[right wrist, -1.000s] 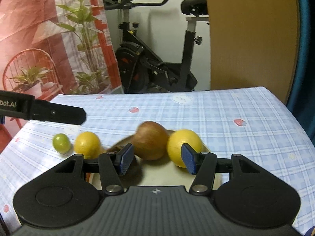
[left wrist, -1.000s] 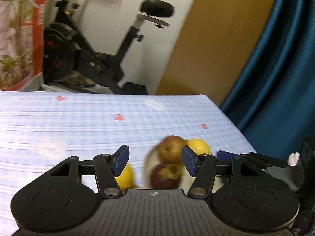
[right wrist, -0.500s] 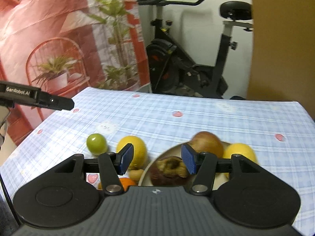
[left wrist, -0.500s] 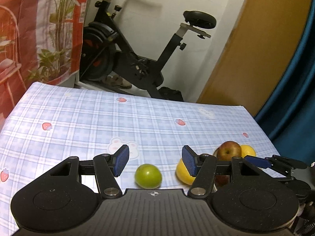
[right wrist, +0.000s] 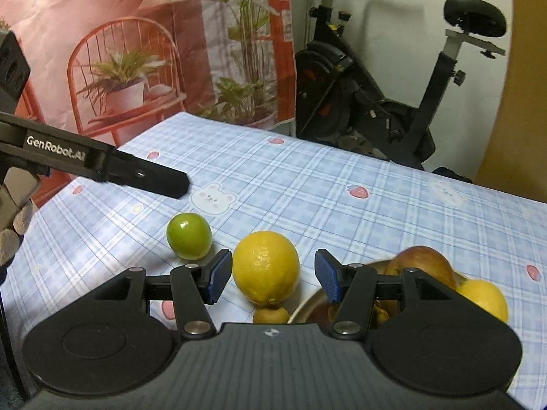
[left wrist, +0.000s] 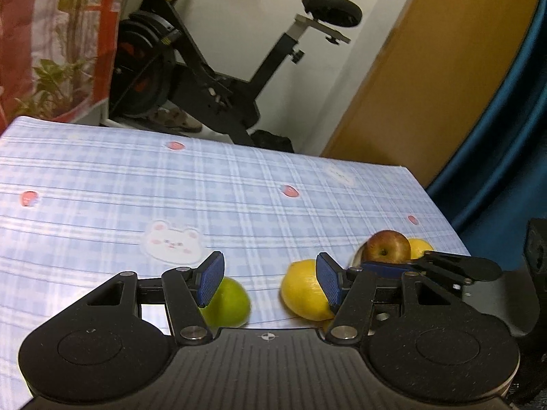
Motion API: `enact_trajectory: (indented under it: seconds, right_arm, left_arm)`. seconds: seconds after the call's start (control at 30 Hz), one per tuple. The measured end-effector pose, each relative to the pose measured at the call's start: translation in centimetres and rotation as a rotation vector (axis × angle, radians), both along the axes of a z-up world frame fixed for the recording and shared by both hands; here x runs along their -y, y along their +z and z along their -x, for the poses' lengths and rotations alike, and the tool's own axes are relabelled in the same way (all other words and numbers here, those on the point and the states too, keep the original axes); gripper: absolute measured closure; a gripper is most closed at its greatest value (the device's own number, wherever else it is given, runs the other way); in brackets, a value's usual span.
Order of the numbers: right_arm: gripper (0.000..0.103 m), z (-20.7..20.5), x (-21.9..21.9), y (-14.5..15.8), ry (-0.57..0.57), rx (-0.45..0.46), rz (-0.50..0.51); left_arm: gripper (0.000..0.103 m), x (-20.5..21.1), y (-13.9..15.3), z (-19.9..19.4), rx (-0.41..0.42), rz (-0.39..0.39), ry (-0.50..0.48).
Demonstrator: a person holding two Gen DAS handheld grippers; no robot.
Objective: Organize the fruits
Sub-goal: 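Move the right tool to the second yellow lemon and close on it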
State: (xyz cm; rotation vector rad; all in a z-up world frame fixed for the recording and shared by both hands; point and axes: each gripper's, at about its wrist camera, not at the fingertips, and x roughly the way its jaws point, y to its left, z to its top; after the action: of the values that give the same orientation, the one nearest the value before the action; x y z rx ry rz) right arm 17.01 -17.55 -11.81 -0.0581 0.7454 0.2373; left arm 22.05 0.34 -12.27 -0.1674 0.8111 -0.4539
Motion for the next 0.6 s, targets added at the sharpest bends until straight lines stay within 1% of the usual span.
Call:
enact_trajectory:
  seconds: [0.13, 0.27, 0.43, 0.6]
  right_arm:
    - [0.046, -1.2, -0.4, -1.0, 0.03, -0.049, 0.014]
    - [0.046, -1.9, -0.9, -1.8, 0.044, -0.078, 0.032]
    - [0.045, -2.3, -0.8, -2.4, 0.035, -0.094, 0.027]
    - [0.045, -2.4, -0.9, -2.4, 0.027, -0.083, 0.018]
  left_arm:
    - [0.041, 0.9, -1.0, -0.4, -0.021, 0.003, -0.035]
    - [0.041, 1.8, -1.9, -0.7, -0.042, 0.0, -0.062]
    - [0.041, 2.3, -2.7, -1.1, -0.059, 0.003, -0.076]
    - [0.041, 2.4, -3.0, -1.4, -0.074, 0.004, -0.071]
